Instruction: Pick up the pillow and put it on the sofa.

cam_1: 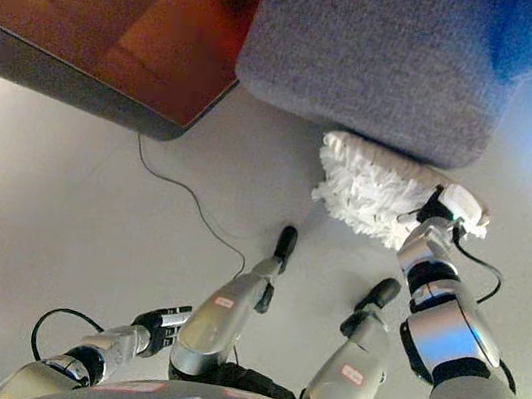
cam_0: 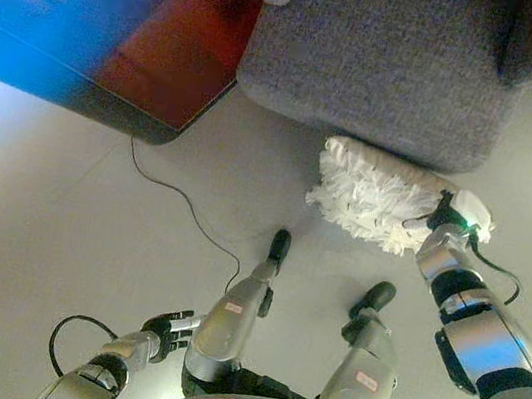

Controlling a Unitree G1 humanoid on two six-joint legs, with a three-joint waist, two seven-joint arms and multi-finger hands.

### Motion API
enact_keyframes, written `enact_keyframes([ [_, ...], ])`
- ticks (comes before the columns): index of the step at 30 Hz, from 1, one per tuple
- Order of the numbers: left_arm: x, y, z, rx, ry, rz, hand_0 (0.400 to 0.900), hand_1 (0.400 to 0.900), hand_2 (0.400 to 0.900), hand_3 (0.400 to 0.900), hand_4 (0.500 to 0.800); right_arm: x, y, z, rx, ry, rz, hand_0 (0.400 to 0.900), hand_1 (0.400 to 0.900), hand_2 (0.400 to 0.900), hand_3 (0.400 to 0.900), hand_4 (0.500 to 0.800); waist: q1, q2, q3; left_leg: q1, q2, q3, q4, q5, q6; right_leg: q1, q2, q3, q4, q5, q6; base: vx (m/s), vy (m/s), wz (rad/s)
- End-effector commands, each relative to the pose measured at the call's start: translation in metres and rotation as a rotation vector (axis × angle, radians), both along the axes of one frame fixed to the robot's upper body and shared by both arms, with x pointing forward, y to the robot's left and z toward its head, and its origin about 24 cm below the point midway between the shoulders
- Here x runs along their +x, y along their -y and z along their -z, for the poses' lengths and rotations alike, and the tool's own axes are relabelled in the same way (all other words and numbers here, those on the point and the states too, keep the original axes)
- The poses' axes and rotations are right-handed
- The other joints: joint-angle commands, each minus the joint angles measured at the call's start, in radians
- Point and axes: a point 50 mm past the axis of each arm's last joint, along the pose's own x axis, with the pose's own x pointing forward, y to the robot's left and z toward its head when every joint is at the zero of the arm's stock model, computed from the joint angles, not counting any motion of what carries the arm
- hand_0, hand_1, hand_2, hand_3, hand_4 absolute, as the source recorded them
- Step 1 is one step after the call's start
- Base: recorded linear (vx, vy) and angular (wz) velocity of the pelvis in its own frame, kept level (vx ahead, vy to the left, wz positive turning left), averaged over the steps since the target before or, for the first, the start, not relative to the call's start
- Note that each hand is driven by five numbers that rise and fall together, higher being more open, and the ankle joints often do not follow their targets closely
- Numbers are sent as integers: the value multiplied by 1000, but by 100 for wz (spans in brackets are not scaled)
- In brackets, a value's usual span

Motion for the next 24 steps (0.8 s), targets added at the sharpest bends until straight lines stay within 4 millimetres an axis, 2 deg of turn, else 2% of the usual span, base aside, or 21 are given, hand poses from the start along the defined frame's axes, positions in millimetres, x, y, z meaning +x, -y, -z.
enact_keyframes([
  [1, -11, -14, 1, 12, -26, -64, 900, 900, 900, 900, 800, 10, 38, -57, -155, 66, 53, 900, 900, 900, 900, 800, 13, 28, -13, -7, 65, -1, 33, -95, -29, -83, -32, 44, 21, -2, 45, 59, 32, -4],
  [2, -13, -13, 2, 3, -30, -83, 900, 900, 900, 900, 800, 10, 41, -62, -162, 64, 59, 900, 900, 900, 900, 800, 14, 31, -9, -3, 65, -3, 46, -117, -34, -88, -34, 57, 49, -36, 54, 61, 22, -3],
  [12, -27, -14, 4, -67, -29, -138, 900, 900, 900, 900, 800, 10, 67, -112, -259, 175, 144, 900, 900, 900, 900, 800, 17, 82, 35, -132, 40, -3, 227, -159, -26, -201, -59, 104, 199, -102, 26, -4, 26, -5],
  [19, -35, -21, 2, -93, -3, -182, 900, 900, 900, 900, 800, 21, 64, -151, -253, 206, 92, 900, 900, 900, 900, 800, 24, 97, 61, -243, 25, -5, 364, -194, -18, -287, -64, 148, 288, -130, 11, -42, 15, -4],
  [24, -41, -27, 1, -111, 15, -203, 900, 900, 900, 900, 800, 26, 60, -161, -233, 195, 44, 900, 900, 900, 900, 800, 21, 97, 79, -324, 27, 6, 478, -237, -10, -355, -68, 179, 376, -156, -1, -52, 36, -8],
])
